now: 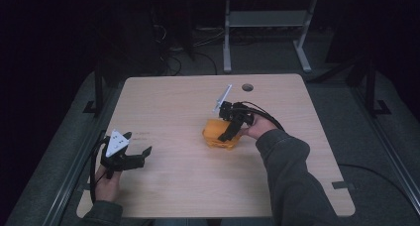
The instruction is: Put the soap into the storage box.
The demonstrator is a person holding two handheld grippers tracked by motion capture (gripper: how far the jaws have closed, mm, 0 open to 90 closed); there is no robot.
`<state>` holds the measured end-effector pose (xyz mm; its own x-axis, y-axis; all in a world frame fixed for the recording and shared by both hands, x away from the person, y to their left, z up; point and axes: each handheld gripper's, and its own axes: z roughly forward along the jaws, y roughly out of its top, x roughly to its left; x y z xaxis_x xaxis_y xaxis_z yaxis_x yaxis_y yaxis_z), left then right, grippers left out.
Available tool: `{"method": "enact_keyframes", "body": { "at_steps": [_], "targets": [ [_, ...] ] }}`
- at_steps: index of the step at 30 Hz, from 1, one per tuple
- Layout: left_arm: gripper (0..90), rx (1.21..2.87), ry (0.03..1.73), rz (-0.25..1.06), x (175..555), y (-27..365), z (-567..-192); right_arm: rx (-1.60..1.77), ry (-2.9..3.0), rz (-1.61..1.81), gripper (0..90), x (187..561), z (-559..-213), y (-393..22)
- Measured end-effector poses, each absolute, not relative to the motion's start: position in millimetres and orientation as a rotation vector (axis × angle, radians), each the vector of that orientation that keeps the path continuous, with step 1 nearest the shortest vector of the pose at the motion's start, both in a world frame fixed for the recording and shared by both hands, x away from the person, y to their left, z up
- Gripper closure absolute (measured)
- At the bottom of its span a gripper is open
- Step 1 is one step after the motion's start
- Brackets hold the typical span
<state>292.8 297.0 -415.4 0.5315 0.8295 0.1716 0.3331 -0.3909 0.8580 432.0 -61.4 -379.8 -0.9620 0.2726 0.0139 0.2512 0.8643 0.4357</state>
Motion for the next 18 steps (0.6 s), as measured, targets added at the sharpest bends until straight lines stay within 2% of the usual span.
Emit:
{"method": "enact_keyframes", "body": {
  "at_steps": [18],
  "targets": [
    [13.4,1.959,0.947,0.774,293,297,-415,0.441,2.945,0.738,14.6,422,-365,-82]
  ]
}}
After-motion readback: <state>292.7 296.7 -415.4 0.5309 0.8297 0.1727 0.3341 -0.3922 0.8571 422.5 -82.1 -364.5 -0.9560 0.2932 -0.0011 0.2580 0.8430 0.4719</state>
